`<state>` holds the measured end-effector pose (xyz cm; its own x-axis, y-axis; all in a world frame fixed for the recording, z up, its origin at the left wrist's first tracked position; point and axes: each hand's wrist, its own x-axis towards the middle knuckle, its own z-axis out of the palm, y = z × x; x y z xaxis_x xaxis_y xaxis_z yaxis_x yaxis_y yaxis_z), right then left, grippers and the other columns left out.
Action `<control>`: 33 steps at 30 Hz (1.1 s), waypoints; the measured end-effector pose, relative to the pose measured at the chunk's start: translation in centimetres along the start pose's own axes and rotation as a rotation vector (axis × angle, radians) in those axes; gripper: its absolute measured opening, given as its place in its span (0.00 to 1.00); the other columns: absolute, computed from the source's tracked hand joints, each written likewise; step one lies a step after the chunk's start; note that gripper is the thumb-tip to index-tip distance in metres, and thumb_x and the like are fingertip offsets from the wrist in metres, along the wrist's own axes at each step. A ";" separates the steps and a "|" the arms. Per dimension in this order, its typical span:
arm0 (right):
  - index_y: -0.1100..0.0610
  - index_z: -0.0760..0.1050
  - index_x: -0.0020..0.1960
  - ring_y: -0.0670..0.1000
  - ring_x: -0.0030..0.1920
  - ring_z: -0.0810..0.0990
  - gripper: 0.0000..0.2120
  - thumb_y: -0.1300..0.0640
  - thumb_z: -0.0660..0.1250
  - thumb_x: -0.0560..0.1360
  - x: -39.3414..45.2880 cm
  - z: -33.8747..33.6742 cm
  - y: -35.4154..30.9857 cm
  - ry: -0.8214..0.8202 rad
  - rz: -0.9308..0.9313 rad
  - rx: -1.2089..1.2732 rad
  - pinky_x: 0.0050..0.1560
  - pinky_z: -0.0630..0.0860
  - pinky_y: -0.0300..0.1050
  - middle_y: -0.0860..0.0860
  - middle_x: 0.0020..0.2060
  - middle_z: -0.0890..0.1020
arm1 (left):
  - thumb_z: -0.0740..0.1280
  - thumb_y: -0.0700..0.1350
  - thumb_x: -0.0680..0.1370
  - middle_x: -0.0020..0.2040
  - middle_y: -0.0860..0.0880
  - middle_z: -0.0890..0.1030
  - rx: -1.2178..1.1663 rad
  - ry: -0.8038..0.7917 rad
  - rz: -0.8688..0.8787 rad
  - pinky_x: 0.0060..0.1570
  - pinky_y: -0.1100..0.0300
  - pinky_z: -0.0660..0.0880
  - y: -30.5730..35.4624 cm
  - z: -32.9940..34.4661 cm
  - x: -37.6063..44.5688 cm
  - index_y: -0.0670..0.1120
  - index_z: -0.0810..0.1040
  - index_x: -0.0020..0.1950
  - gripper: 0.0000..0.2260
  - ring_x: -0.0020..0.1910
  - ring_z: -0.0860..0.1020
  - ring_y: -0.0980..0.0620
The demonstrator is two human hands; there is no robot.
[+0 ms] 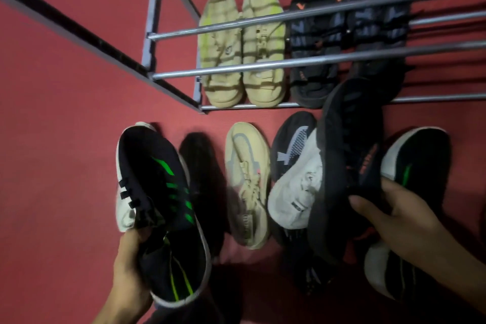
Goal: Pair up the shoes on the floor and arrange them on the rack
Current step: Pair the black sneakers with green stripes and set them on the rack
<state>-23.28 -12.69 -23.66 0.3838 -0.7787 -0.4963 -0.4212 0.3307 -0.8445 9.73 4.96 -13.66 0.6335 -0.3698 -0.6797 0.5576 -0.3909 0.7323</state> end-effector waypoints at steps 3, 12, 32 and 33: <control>0.38 0.79 0.58 0.38 0.56 0.84 0.21 0.36 0.70 0.67 -0.4 0.3 -0.2 0.011 -0.020 0.083 0.53 0.77 0.30 0.38 0.53 0.86 | 0.59 0.58 0.80 0.29 0.43 0.78 0.188 0.013 0.046 0.23 0.69 0.75 -2.1 3.0 -0.8 0.39 0.82 0.33 0.27 0.22 0.79 0.56; 0.37 0.79 0.59 0.38 0.55 0.84 0.20 0.33 0.69 0.69 -0.4 -1.4 -0.4 -0.032 -0.047 0.013 0.51 0.77 0.27 0.37 0.53 0.86 | 0.64 0.49 0.81 0.55 0.57 0.84 0.847 -0.568 0.293 0.58 0.72 0.71 -3.8 7.0 1.8 0.55 0.82 0.54 0.07 0.56 0.79 0.66; 0.46 0.78 0.56 0.52 0.49 0.85 0.22 0.31 0.64 0.73 -4.5 -5.9 1.2 -0.023 0.351 -0.704 0.47 0.78 0.47 0.47 0.45 0.84 | 0.69 0.74 0.61 0.42 0.42 0.84 1.176 -0.251 0.119 0.48 0.39 0.79 -5.2 6.4 3.2 0.45 0.80 0.45 0.32 0.44 0.83 0.40; 0.46 0.77 0.56 0.51 0.49 0.84 0.18 0.34 0.66 0.74 -4.6 -5.3 1.6 0.019 0.315 -0.678 0.45 0.77 0.43 0.45 0.46 0.85 | 0.71 0.73 0.63 0.43 0.42 0.83 1.186 -0.252 0.138 0.48 0.40 0.79 -5.2 6.6 2.9 0.46 0.80 0.44 0.30 0.45 0.83 0.40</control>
<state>-30.11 -11.43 -21.64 0.1494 -0.7130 -0.6851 -0.9256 0.1429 -0.3506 5.13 0.38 -19.74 0.4534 -0.5708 -0.6845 -0.4250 -0.8136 0.3969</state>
